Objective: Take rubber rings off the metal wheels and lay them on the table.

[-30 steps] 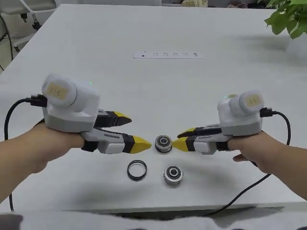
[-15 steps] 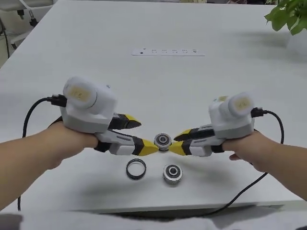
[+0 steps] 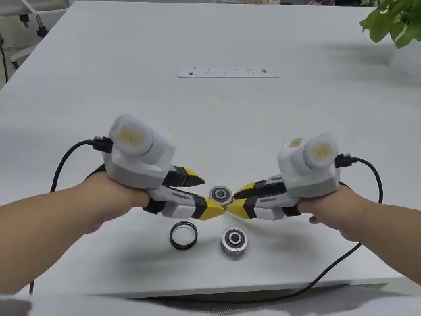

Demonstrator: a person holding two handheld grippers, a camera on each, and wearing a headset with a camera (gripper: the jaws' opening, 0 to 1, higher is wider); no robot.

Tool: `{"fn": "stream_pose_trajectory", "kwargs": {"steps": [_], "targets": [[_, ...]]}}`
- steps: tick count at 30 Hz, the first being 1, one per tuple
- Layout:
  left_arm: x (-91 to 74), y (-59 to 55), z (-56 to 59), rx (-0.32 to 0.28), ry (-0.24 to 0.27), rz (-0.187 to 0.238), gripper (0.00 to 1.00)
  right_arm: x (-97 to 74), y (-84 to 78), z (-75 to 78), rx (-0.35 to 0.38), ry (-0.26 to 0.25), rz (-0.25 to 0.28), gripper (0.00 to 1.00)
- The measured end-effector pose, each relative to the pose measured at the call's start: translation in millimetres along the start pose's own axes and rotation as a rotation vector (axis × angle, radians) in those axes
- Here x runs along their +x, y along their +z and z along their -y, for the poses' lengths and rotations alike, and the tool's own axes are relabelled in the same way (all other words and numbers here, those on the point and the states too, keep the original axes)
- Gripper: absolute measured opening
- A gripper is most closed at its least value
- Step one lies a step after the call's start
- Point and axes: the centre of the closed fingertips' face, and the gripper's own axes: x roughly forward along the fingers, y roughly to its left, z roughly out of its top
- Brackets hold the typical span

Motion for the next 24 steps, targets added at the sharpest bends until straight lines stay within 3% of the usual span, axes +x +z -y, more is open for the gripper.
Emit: {"fn": "stream_pose_trajectory", "kwargs": {"steps": [10, 24], "targets": [[9.4, -2.2, -5.5, 0.006, 0.009, -0.015, 0.34, 0.3, -1.2, 1.9, -0.020, -0.013, -0.001, 0.11], [19.0, -2.3, -8.1, 0.024, 0.009, -0.029, 0.20, -0.1, -0.8, 1.6, -0.022, -0.016, 0.007, 0.10]]}}
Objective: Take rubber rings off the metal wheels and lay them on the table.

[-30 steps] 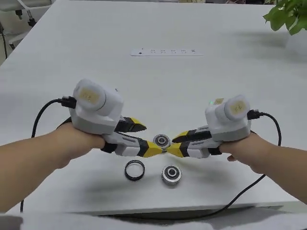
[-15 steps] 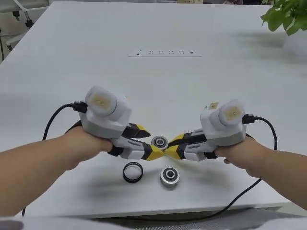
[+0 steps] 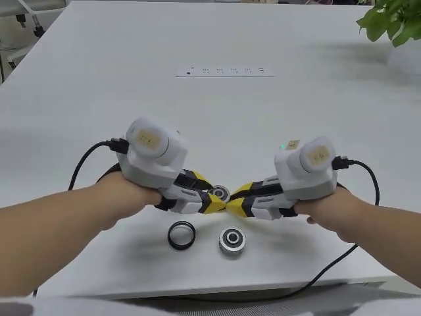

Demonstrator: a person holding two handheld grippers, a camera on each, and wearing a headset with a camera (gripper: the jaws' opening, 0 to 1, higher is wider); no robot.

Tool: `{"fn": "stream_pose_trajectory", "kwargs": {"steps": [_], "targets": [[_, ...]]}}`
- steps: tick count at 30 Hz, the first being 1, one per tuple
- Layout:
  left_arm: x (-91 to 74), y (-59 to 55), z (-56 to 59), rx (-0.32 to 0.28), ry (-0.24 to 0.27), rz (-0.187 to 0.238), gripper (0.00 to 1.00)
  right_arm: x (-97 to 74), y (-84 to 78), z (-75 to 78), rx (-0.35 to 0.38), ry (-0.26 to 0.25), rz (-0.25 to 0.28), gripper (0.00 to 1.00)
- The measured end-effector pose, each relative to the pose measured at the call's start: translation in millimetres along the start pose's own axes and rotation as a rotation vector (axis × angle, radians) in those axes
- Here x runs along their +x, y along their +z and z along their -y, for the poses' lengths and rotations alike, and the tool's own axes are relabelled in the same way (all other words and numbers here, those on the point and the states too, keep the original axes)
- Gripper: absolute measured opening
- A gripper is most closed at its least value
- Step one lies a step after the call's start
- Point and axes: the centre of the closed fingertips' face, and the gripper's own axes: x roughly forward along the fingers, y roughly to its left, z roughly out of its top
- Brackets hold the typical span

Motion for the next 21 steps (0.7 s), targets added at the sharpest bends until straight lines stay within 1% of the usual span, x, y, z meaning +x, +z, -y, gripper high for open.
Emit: {"fn": "stream_pose_trajectory", "kwargs": {"steps": [2, 4, 5, 7, 9, 11, 14, 15, 18, 21], "targets": [[2.4, -1.5, -0.7, 0.006, 0.003, -0.010, 0.19, -0.1, 0.2, 0.2, 0.008, 0.000, 0.003, 0.10], [3.7, 0.4, -3.0, 0.007, 0.020, -0.001, 0.16, -0.2, 0.2, 0.4, 0.011, 0.001, 0.006, 0.10], [4.5, 0.4, -2.7, 0.006, 0.019, 0.001, 0.14, -0.2, 0.2, 0.5, 0.010, 0.000, 0.007, 0.10], [5.8, 0.0, -3.1, 0.017, 0.026, 0.001, 0.14, 0.0, 0.2, 0.8, 0.008, 0.000, 0.007, 0.10], [6.8, -0.1, -1.5, 0.054, 0.036, -0.003, 0.14, 0.0, 0.2, 1.0, 0.008, 0.000, 0.008, 0.10], [7.2, -0.2, -5.7, 0.072, 0.050, -0.007, 0.12, 0.1, 0.3, 1.1, 0.008, 0.001, 0.010, 0.10], [7.0, 0.3, -7.2, 0.087, 0.081, -0.008, 0.07, 0.3, 0.5, 1.3, 0.006, 0.001, 0.012, 0.10], [7.1, 0.5, -6.2, 0.087, 0.081, -0.006, 0.07, 0.3, 0.6, 1.4, 0.007, 0.000, 0.013, 0.10], [6.9, 0.7, -7.3, 0.120, 0.095, -0.007, 0.07, 0.5, -0.1, 2.2, 0.007, -0.003, 0.014, 0.09], [6.7, 0.5, -9.2, 0.116, 0.100, -0.001, 0.07, 0.6, -0.1, 2.6, 0.007, -0.005, 0.015, 0.09]]}}
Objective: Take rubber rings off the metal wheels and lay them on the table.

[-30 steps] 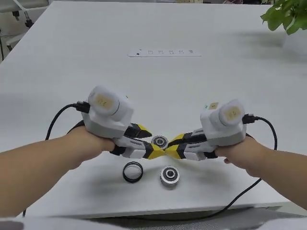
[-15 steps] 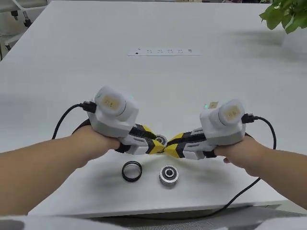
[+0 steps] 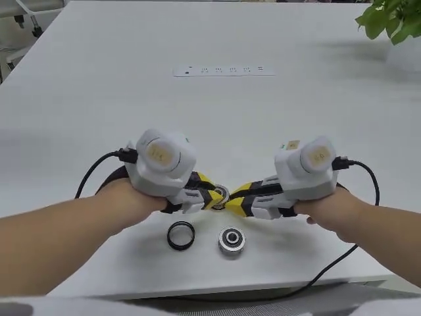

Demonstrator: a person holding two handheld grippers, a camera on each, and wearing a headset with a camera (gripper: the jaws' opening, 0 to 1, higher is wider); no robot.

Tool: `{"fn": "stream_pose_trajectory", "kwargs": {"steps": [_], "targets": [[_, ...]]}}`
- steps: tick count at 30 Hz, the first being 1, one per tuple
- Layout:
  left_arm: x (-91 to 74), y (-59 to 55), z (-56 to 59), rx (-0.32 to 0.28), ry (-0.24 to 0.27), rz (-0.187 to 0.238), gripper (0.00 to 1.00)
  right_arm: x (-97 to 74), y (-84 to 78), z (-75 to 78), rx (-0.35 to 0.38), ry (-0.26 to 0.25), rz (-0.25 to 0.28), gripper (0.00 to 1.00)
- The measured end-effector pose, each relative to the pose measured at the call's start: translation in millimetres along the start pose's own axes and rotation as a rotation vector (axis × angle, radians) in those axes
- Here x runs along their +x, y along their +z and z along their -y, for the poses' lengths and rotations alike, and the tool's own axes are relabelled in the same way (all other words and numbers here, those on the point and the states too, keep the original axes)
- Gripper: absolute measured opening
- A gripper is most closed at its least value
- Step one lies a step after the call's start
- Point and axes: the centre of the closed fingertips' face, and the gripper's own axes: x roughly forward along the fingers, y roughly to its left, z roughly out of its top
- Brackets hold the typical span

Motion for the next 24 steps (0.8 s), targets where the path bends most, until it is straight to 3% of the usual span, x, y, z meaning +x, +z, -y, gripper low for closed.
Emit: {"fn": "stream_pose_trajectory", "kwargs": {"steps": [5, 8, 10, 14, 18, 24], "targets": [[-0.2, -0.2, -0.7, -0.009, 0.008, 0.007, 0.07, 0.4, -0.5, -0.1, -0.008, -0.007, -0.009, 0.08], [-0.2, -0.5, -0.5, -0.009, 0.007, 0.006, 0.07, 0.5, -2.6, 0.2, -0.006, -0.010, -0.021, 0.02], [-0.5, -0.9, -0.4, -0.010, 0.008, 0.007, 0.07, 0.8, -2.7, 0.4, 0.042, -0.020, -0.018, 0.00], [-0.6, -1.0, -0.5, -0.009, 0.013, 0.006, 0.07, 1.2, -2.5, 0.5, 0.048, -0.024, -0.018, 0.00], [-0.6, -1.2, -0.6, -0.014, 0.016, 0.005, 0.07, 0.6, -2.3, 2.5, 0.116, -0.025, -0.004, 0.00], [-0.8, -1.5, -0.6, -0.015, 0.021, 0.006, 0.07, -0.2, -2.2, 2.2, 0.142, -0.022, 0.005, 0.00]]}}
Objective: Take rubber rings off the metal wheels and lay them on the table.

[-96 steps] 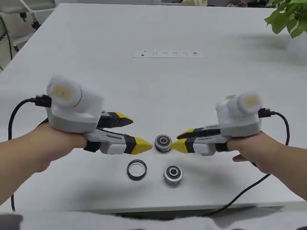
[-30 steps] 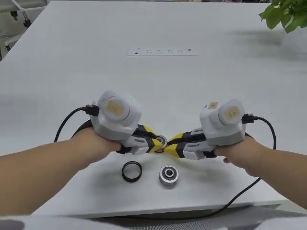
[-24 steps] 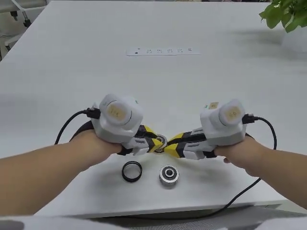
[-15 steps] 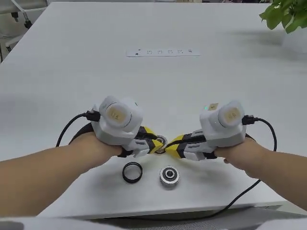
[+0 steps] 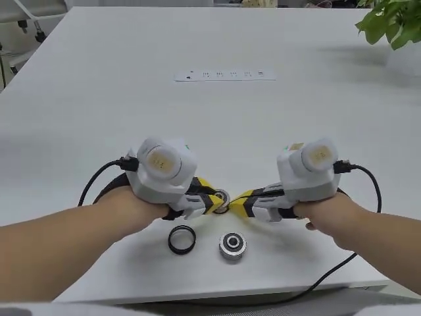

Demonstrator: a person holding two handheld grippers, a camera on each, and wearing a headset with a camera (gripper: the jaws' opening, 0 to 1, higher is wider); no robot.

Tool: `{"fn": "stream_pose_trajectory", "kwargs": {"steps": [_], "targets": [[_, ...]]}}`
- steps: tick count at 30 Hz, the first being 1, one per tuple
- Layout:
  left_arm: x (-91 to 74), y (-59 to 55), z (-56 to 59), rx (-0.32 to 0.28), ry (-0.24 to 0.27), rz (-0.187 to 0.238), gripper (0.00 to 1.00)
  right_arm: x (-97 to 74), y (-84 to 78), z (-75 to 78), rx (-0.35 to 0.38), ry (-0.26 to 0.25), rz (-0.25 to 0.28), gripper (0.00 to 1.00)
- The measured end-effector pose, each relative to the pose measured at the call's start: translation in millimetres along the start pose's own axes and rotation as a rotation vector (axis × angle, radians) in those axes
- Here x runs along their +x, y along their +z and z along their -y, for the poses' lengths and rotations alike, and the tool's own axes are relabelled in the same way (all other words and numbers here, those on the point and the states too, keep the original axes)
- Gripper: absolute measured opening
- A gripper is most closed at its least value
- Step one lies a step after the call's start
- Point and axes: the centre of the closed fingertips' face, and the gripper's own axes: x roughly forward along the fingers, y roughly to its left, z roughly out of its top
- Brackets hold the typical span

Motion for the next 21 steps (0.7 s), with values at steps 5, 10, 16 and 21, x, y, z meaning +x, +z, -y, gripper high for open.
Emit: {"fn": "stream_pose_trajectory", "kwargs": {"steps": [5, 10, 16, 21], "targets": [[-0.1, 0.3, 0.4, 0.003, 0.005, 0.000, 0.07, -0.3, 0.1, 0.5, 0.006, 0.000, 0.005, 0.00], [-0.5, 0.5, 0.8, 0.002, 0.007, 0.001, 0.07, -1.1, 0.8, 0.6, 0.013, 0.000, 0.011, 0.00], [-0.5, 0.8, 0.7, 0.000, 0.008, 0.001, 0.07, -2.7, 2.3, 2.4, 0.028, -0.004, 0.019, 0.00], [-0.2, 1.0, 0.4, -0.001, 0.011, 0.003, 0.07, -3.6, 3.5, 3.0, 0.011, -0.005, 0.023, 0.00]]}}
